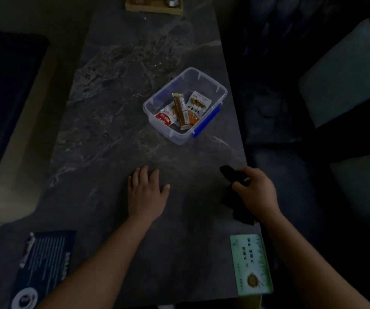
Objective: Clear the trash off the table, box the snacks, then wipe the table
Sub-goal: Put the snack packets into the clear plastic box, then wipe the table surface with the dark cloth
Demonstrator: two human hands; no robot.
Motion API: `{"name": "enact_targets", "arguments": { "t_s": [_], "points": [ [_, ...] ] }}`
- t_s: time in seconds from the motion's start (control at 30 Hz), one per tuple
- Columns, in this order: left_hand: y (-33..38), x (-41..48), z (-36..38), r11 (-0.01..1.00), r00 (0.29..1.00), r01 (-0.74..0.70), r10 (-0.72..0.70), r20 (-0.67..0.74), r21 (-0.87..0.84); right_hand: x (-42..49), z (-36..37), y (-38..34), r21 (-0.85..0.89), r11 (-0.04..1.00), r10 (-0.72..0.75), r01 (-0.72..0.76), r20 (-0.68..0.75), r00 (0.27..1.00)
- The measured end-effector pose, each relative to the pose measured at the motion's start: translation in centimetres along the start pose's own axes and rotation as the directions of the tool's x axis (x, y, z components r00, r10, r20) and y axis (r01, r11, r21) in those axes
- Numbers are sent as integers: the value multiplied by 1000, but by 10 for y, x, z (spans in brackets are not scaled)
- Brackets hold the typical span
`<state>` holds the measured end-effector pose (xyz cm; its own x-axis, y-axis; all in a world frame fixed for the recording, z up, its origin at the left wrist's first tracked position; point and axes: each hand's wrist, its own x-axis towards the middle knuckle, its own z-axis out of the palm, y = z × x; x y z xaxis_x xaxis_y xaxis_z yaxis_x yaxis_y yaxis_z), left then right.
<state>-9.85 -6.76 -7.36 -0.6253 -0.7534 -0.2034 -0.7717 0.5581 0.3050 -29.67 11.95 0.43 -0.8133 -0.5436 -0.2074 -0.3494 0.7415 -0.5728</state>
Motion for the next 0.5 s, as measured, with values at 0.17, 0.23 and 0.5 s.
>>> {"name": "enact_targets", "arguments": {
  "t_s": [0.17, 0.23, 0.5],
  "points": [
    [-53, -51, -22, 984, 973, -177, 170, -156, -34, -101, 45, 15, -228, 963, -144, 144, 15, 989],
    [-93, -82, -26, 983, 967, -183, 175, -186, -28, -129, 79, 19, -375, 918, -99, 129, 98, 990],
    [-214, -155, -18, 1000, 975, -15, 13, -220, -10, -143, 131, 39, -555, 824, -73, 117, 101, 992]
  ]
}}
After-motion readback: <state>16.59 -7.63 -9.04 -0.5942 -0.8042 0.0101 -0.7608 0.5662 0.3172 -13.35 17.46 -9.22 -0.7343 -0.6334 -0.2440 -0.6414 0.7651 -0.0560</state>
